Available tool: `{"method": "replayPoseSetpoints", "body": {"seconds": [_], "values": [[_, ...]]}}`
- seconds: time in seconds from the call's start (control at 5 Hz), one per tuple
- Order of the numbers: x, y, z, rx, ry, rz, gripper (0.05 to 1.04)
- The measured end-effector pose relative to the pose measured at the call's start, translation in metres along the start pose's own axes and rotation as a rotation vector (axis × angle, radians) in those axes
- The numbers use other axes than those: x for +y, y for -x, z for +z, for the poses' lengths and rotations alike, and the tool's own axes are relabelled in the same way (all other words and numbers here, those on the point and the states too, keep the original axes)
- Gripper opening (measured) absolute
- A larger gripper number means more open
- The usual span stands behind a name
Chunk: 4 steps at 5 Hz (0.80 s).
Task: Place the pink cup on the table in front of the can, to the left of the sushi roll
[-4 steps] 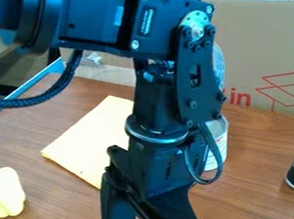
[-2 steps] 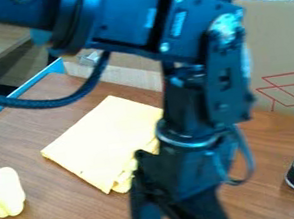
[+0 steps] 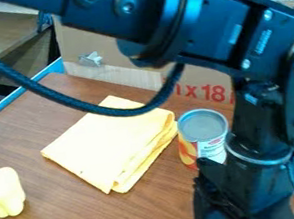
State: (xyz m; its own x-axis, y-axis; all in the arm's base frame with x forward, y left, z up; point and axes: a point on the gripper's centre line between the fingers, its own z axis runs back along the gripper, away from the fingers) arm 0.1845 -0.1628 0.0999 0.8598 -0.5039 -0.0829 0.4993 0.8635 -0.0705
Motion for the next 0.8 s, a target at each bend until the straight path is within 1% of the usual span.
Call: {"method": "replayPoseSetpoints", "body": {"seconds": [0.2, 0.4, 0.6, 0.8], "values": [[-0.001, -0.01, -0.006, -0.008, -0.001, 0.02, 1.001], [0.001, -0.017, -0.017, -0.006, -0.02, 0.024, 1.001], [0.005, -0.023, -0.029, 0.013, -0.043, 0.035, 1.001], [0.005, -0.028, -0.042, 0.033, -0.041, 0.026, 1.001]]}}
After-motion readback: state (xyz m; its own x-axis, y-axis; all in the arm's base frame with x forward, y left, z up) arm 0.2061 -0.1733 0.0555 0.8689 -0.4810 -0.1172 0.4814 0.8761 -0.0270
